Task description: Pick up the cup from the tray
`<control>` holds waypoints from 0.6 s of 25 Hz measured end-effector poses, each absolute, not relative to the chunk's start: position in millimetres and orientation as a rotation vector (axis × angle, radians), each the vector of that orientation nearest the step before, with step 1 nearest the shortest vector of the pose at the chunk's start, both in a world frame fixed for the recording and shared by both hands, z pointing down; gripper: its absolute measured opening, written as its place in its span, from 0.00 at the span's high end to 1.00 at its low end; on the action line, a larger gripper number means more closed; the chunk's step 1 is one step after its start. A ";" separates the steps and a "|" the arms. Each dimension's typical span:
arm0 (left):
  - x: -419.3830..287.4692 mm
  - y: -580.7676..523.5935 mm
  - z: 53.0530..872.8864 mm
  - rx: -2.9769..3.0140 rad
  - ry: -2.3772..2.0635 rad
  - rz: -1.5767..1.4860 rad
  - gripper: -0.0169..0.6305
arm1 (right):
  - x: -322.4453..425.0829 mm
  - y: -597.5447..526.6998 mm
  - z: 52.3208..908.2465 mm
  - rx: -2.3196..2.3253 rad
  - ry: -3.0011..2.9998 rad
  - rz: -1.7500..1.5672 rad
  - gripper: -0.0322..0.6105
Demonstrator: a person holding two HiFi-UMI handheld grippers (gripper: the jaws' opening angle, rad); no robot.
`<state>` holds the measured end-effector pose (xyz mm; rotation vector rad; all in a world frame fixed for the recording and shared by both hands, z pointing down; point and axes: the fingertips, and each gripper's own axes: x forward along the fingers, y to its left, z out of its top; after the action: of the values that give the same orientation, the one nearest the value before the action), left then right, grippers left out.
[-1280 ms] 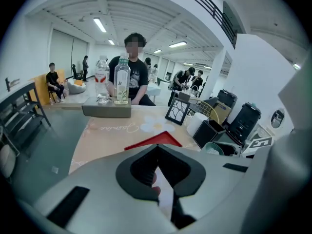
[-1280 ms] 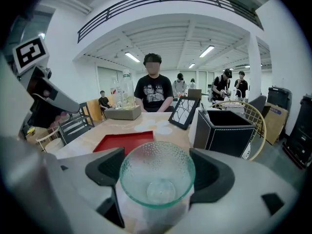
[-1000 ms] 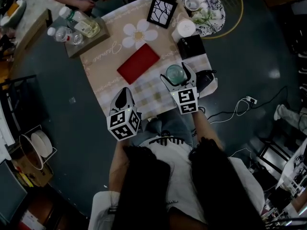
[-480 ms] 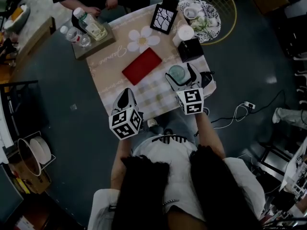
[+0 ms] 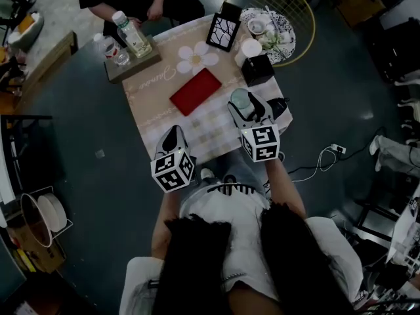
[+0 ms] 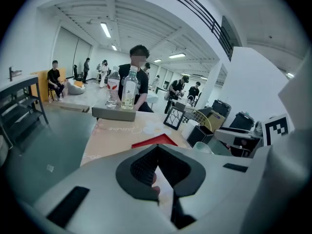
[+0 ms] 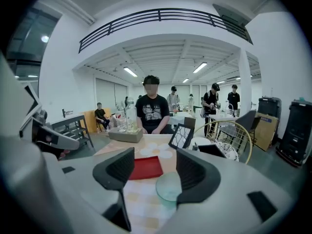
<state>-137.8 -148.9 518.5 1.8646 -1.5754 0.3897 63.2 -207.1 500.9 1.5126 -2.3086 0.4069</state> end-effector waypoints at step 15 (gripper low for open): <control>-140.7 -107.1 503.6 1.935 -1.549 0.372 0.96 | 45.3 -148.9 483.5 1.604 -2.271 0.486 0.94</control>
<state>-140.7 -107.1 503.6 1.9353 -1.5492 0.3720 45.3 -148.9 483.5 1.6040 -2.2707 0.4855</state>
